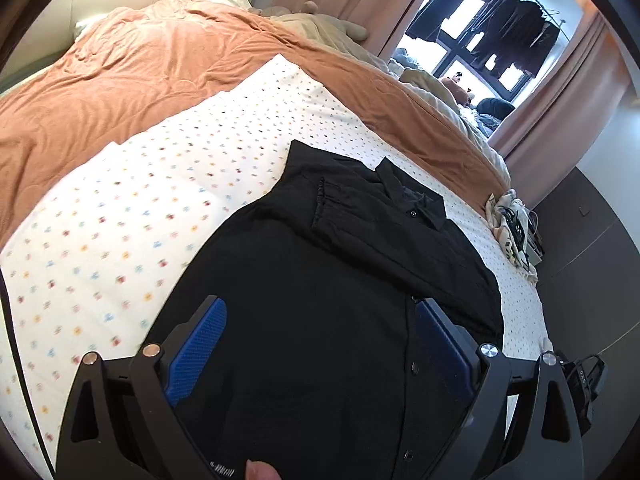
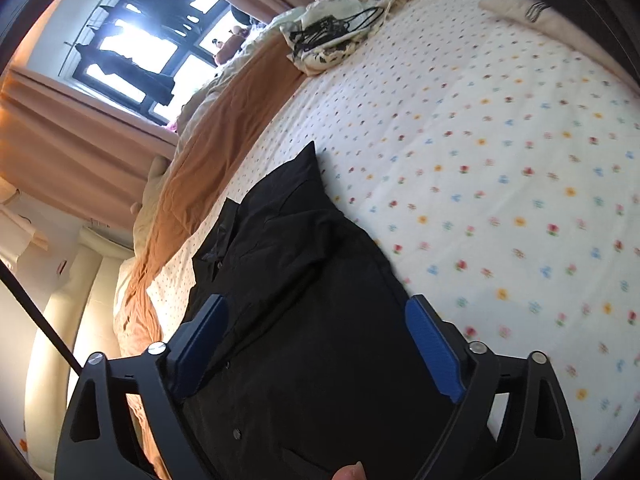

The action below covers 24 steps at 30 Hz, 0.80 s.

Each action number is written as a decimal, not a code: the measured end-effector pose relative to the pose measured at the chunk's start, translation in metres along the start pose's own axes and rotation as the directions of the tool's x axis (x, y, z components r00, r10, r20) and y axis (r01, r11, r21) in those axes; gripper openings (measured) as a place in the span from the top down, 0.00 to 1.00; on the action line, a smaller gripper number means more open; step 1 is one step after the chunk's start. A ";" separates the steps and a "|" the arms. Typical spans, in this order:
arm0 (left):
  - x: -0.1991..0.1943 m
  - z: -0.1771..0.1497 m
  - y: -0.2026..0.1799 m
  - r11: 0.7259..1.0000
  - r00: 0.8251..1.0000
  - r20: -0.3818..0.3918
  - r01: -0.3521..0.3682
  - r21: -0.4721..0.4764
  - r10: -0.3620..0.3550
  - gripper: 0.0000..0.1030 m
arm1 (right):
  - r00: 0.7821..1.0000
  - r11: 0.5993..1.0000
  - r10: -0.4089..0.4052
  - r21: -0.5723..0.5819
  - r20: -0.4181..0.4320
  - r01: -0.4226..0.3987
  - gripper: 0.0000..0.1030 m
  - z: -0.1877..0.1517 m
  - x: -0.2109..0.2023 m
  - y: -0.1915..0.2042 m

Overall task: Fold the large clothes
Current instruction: 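Grasp the opposite side edge with the right tool and fold it inward, then open both tools and lift them off the folded black shirt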

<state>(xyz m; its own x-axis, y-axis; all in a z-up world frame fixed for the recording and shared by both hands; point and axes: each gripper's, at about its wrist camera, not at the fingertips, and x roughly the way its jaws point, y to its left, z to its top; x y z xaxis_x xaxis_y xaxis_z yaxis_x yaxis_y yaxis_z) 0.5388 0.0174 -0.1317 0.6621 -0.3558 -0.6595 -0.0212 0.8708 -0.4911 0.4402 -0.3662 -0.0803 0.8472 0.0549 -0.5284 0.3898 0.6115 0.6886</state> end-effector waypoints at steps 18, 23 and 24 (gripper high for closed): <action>-0.100 -0.035 0.047 0.999 1.000 0.020 -0.001 0.049 0.000 0.00 | 0.999 0.997 -0.019 -0.075 0.040 0.022 0.00 -0.058 -0.126 -0.028; -0.115 -0.043 0.057 0.997 0.997 0.030 -0.069 0.043 0.068 0.00 | 0.997 0.998 0.019 -0.068 0.073 -0.014 0.00 -0.064 -0.168 -0.036; -0.119 -0.045 0.059 0.997 0.997 0.034 -0.073 0.037 0.072 0.00 | 0.997 0.997 0.023 -0.071 0.069 -0.018 0.00 -0.066 -0.174 -0.038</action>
<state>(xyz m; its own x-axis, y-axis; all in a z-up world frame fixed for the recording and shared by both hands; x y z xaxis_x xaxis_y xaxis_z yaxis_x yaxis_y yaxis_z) 0.4252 0.0958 -0.1082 0.6843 -0.2805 -0.6731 -0.0419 0.9064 -0.4204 0.2543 -0.3474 -0.0473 0.8788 0.0146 -0.4769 0.3478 0.6648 0.6612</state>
